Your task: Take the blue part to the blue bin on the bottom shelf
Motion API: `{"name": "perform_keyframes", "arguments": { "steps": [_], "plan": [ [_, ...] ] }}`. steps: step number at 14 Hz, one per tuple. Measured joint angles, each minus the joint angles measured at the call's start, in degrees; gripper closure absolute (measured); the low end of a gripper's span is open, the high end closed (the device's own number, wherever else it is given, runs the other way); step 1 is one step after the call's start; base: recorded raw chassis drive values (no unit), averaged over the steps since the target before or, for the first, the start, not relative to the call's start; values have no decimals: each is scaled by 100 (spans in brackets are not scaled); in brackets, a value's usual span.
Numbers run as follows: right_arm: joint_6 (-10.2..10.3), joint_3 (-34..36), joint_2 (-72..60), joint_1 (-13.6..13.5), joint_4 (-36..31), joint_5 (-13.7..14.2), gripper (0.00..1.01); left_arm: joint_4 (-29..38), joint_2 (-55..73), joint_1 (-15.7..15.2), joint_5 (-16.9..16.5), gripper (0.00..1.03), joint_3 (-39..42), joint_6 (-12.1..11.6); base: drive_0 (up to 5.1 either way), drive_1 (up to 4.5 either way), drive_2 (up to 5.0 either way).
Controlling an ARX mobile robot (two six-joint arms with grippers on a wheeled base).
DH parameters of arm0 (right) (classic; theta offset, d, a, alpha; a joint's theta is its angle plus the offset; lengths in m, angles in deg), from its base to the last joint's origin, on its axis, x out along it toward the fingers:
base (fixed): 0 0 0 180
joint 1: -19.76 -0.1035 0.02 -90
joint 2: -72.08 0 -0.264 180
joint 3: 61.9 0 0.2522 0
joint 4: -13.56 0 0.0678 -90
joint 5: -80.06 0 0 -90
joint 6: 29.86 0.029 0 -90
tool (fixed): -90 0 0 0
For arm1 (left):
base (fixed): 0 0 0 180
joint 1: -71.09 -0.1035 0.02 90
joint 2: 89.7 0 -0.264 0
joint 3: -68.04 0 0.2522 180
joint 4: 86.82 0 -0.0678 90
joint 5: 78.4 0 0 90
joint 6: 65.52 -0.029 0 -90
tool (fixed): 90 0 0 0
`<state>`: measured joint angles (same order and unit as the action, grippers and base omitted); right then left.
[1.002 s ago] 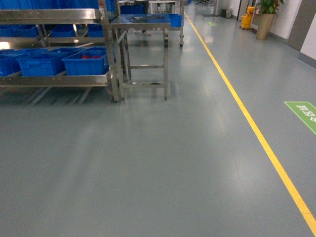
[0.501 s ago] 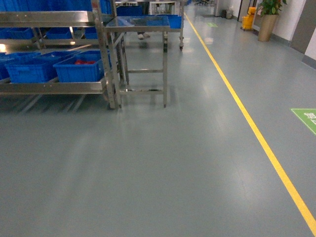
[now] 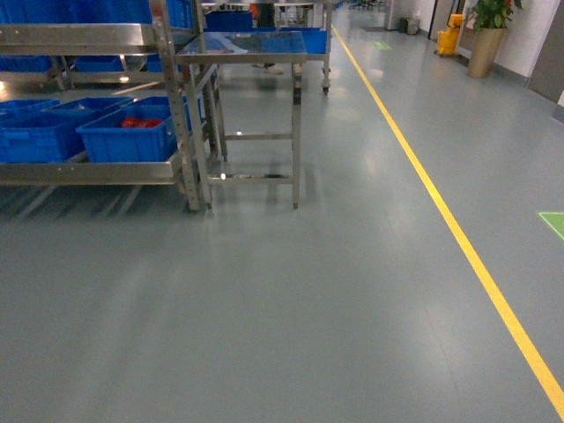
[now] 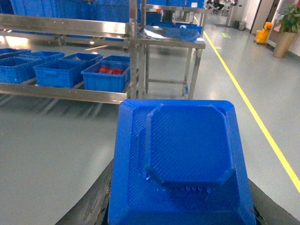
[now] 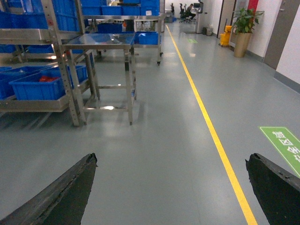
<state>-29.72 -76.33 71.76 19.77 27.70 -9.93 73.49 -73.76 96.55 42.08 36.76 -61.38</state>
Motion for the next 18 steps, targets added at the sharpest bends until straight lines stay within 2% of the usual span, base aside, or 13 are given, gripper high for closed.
{"name": "perform_keyframes", "arguments": {
  "steps": [18],
  "plan": [
    [0,0,0,0,-2,0,3,2,-9,-4,4,60,0,0,-2,407,-411]
  ]
}}
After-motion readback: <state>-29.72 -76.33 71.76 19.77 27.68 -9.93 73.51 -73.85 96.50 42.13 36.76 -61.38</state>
